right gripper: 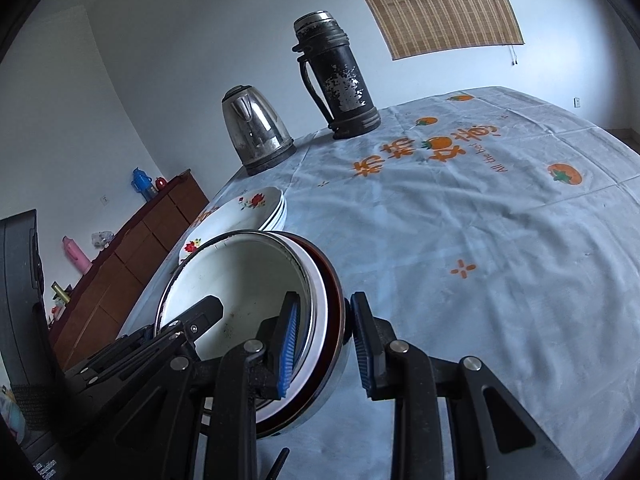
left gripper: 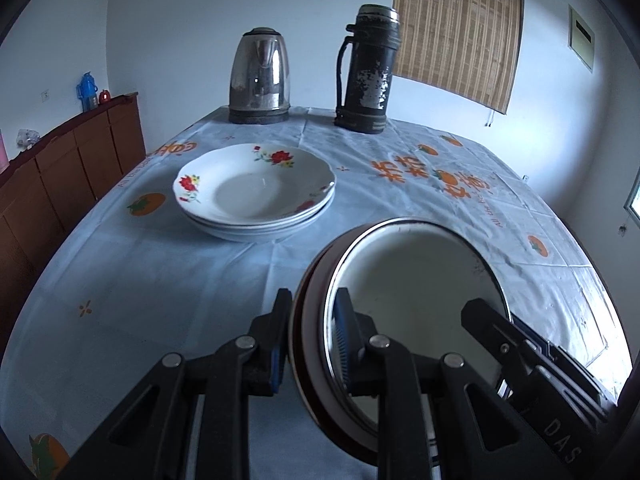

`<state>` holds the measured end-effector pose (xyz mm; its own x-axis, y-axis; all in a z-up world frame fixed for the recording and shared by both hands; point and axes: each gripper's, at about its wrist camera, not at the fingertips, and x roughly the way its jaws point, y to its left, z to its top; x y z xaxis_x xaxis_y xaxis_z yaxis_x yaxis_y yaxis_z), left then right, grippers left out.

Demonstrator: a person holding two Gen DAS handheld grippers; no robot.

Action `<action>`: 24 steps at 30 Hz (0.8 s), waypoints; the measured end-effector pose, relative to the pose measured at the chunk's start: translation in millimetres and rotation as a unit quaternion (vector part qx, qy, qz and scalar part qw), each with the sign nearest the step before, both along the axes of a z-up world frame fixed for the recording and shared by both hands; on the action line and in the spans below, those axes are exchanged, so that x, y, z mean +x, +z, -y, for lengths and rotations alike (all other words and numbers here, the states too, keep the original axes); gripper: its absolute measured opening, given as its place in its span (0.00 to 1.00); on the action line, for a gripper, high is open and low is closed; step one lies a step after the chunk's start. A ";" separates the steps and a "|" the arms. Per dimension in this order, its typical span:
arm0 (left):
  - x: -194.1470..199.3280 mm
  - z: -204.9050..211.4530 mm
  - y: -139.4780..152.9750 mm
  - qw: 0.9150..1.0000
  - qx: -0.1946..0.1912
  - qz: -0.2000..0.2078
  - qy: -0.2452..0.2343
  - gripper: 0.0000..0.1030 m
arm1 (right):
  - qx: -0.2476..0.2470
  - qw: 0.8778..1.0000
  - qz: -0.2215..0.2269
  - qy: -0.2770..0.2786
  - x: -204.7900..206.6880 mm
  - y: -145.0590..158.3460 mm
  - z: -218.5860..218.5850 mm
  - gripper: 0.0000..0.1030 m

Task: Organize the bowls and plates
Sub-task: 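Lift the nested bowl stack with both tools and carry it toward the plate stack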

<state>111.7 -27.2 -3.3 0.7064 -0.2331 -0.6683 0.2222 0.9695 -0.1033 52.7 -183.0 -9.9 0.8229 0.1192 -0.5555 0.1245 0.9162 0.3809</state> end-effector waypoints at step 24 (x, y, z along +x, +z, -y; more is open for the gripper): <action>10.9 -54.3 6.6 0.999 0.000 0.008 0.051 0.19 | -0.002 0.999 -0.001 0.051 26.2 7.2 -55.8 0.28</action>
<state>122.5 27.1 3.3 0.7373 -0.1589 -0.6566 0.1234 0.9873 -0.1003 78.9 -127.2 -2.8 0.8051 0.1994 -0.5587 0.0320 0.9258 0.3766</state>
